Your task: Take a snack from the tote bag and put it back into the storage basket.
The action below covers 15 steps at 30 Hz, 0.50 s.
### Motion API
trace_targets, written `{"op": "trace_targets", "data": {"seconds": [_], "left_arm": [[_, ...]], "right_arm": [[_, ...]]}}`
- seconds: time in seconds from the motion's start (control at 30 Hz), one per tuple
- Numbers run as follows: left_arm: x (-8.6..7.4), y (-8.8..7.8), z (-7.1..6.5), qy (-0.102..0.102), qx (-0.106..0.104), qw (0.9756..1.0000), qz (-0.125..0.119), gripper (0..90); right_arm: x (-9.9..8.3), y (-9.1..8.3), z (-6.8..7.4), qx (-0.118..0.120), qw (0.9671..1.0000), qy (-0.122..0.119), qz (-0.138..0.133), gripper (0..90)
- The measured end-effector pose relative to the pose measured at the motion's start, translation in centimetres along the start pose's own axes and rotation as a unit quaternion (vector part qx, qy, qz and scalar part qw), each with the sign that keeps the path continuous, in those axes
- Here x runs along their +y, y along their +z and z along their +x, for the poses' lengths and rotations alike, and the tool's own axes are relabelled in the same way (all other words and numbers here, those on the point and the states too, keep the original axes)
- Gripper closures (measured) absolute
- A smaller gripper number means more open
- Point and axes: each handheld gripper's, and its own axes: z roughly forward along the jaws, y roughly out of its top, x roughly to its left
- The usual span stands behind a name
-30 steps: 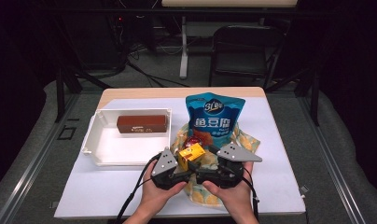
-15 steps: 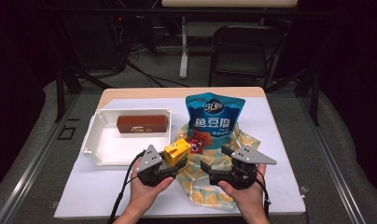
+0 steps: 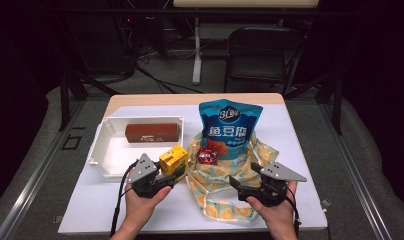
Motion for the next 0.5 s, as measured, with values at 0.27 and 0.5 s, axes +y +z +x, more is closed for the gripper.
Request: {"op": "trace_targets", "data": {"seconds": [0.27,0.5], "left_arm": [[-0.5,-0.9,1.4,-0.01,0.016,0.9998,0.002,50.9],[-0.7,-1.4,2.4,-0.02,0.03,0.9994,-0.002,50.9]], "right_arm": [[-1.0,-0.8,-1.8,-0.018,0.9998,0.008,0.004,14.2],[-1.4,-0.9,-2.6,-0.03,0.9994,0.017,0.008,14.3]]}}
